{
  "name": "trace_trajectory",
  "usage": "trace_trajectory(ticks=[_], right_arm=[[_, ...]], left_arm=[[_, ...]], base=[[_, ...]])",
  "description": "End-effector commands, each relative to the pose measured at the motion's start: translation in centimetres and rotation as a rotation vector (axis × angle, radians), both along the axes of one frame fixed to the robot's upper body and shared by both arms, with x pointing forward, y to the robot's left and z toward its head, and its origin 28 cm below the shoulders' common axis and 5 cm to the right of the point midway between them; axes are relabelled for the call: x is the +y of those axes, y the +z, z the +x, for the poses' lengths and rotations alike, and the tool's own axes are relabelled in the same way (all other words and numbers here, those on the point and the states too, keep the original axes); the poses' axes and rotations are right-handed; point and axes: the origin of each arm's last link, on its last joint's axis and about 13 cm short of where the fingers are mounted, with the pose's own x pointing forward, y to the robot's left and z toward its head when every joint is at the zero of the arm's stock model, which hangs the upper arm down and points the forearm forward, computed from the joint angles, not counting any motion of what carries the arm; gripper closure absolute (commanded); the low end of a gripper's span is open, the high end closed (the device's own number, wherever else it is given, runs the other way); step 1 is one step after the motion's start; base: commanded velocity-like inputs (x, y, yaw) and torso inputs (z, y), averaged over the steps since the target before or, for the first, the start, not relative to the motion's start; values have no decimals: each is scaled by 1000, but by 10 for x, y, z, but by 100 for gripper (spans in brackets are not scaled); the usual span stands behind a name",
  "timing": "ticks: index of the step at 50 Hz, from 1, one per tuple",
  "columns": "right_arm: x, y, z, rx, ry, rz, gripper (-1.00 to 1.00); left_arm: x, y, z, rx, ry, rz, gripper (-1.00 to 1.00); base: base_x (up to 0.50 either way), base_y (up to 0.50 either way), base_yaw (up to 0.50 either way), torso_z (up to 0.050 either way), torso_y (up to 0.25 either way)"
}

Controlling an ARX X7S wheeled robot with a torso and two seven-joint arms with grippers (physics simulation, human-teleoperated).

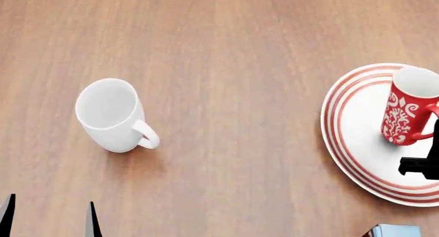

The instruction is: Pick up the red mug and put it on the plate

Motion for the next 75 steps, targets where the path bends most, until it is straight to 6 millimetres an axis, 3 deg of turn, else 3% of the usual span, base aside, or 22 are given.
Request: trace_trajectory(ticks=[1,53,54,75], right_arm=[[-1,-2,-1,-11,5,1,100],[-3,-14,-10,30,41,-26,100],[-3,-14,-11,32,40,-27,-100],[-8,-23,-23,65,24,-29,-100]], left_arm=[[0,0,0,2,1,1,-100],[0,0,0,4,-5,8,-100],[0,0,0,3,-4,7,-100],[0,0,0,1,-6,11,-100]], base=[[0,0,0,0,0],[0,0,0,0,0],[0,0,0,0,0],[0,0,0,0,0]])
